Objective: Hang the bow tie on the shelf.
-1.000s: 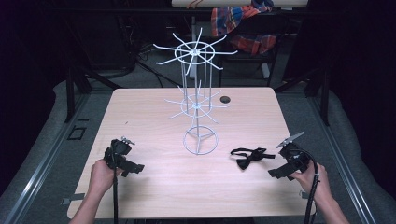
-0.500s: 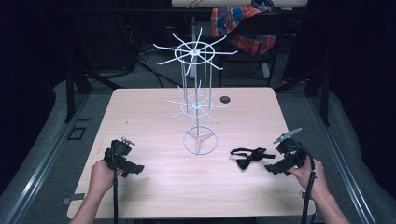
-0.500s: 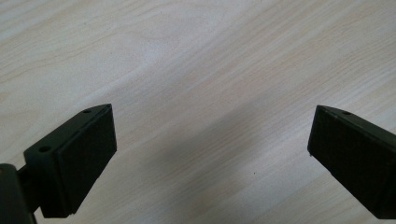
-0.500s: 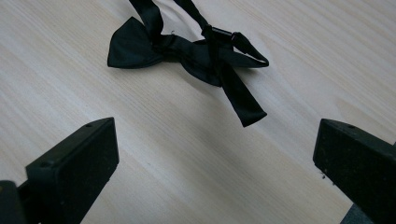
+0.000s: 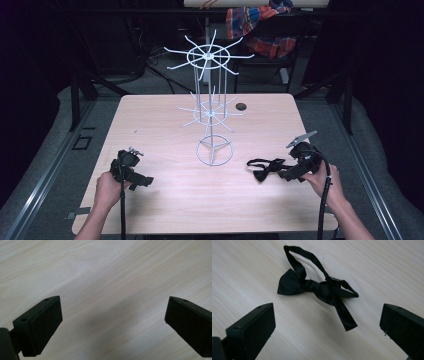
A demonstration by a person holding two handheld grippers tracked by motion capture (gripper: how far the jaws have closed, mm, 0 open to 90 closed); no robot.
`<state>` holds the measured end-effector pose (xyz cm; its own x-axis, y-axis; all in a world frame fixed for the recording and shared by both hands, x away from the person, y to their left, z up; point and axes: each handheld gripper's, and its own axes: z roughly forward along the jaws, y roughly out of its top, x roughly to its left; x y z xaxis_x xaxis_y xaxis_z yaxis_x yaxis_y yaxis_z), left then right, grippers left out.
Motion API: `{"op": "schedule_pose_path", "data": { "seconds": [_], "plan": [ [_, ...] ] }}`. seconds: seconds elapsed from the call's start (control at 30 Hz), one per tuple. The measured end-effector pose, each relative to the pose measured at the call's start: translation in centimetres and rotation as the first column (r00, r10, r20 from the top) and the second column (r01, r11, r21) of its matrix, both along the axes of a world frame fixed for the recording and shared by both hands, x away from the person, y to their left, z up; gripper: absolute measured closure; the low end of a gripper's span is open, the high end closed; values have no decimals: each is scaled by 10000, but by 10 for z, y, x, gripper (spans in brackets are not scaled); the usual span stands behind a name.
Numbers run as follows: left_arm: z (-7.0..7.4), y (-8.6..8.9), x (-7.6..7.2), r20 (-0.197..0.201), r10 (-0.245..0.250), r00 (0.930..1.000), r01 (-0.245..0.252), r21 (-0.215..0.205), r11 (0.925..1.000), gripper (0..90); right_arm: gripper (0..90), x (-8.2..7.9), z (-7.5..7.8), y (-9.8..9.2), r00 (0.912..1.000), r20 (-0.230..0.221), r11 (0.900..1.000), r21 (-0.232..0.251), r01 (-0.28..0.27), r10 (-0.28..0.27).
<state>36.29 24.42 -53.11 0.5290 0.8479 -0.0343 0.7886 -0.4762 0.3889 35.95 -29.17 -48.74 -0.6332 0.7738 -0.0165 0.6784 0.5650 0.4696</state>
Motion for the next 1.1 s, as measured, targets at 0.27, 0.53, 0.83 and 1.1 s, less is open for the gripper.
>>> {"op": "schedule_pose_path", "data": {
  "seconds": [0.27, 0.53, 0.83, 1.1],
  "plan": [
    [-1, -1, 0, 0, -29, 10000, 29, -2, 10000, 12, 3, 21, 6, 18, 9997, 93, 9996, -152, -238, 240],
    [-1, 0, 1, -24, -19, 10000, 19, 10, 10000, 12, 14, 48, 3, 37, 9995, -130, 9995, -43, -298, 297],
    [-2, 1, 1, -60, -1, 10000, 0, -119, 9999, 8, 114, 57, -6, 37, 9982, -589, 9994, -315, -161, 142],
    [-2, 0, 1, -89, -103, 9999, 103, -41, 9999, 10, 372, 59, -28, 35, 9946, -1038, 9954, -957, -86, -14]
  ]
}}
